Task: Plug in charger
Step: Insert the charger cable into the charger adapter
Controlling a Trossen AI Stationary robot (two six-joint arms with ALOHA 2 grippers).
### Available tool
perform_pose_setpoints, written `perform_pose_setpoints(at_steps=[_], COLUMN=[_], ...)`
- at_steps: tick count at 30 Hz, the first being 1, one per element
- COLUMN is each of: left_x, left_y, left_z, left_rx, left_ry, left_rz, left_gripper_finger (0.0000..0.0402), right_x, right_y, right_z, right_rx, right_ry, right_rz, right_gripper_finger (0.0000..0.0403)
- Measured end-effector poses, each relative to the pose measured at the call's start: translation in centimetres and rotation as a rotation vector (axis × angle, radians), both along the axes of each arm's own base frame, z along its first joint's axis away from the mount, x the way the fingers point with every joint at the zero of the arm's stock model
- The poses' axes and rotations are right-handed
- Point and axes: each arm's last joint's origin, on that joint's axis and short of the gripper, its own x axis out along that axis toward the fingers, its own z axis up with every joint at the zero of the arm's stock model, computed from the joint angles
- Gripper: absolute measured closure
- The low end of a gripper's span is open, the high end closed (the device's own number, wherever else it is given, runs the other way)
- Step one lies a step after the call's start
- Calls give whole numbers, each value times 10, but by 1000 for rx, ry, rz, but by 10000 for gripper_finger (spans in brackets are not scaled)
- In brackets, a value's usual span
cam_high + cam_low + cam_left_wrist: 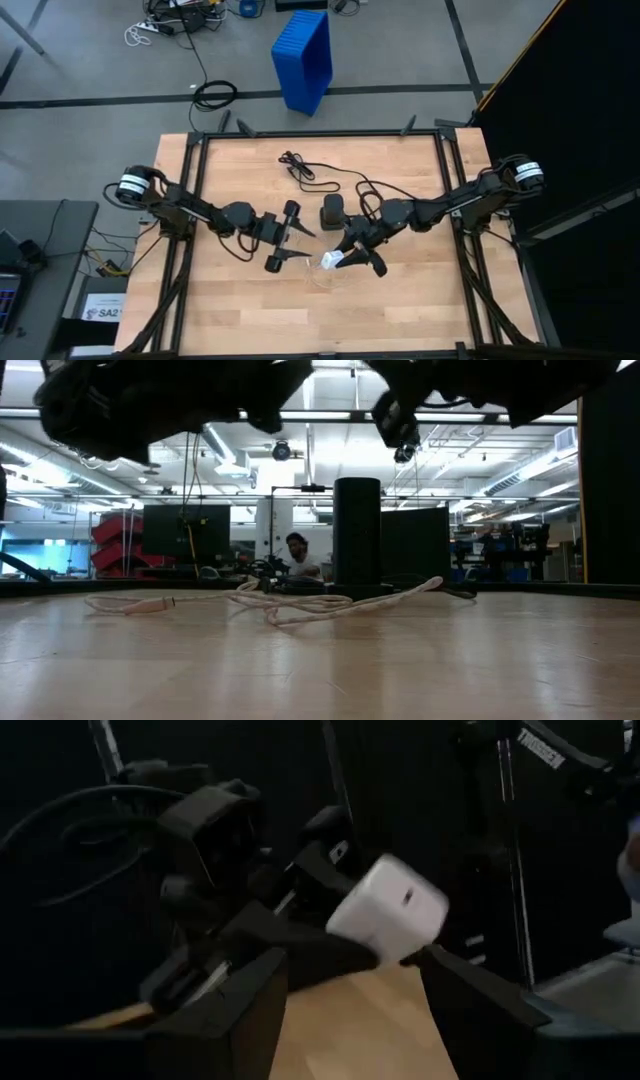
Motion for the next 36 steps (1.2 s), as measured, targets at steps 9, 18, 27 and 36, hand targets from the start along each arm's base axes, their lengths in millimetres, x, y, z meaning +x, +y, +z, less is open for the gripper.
perform_pose_setpoints(at_steps=[9,18,27,36], left_x=[-13,-7,1,-7], left_y=[2,-11,-27,-33], left_z=[-33,-45,1,-5], left_rx=[-247,-311,-158,-185], left_ry=[394,879,1244,1322], left_rz=[55,80,173,224], left_gripper_finger=[188,190,237,259], right_x=[-20,-32,-33,-33], right_y=[10,28,29,28], right_z=[-24,-31,-32,-33], right_rx=[-179,-315,-372,-391], right_ry=[315,368,361,358], right_rz=[-134,-161,-198,-214], right_gripper_finger=[310,310,310,310])
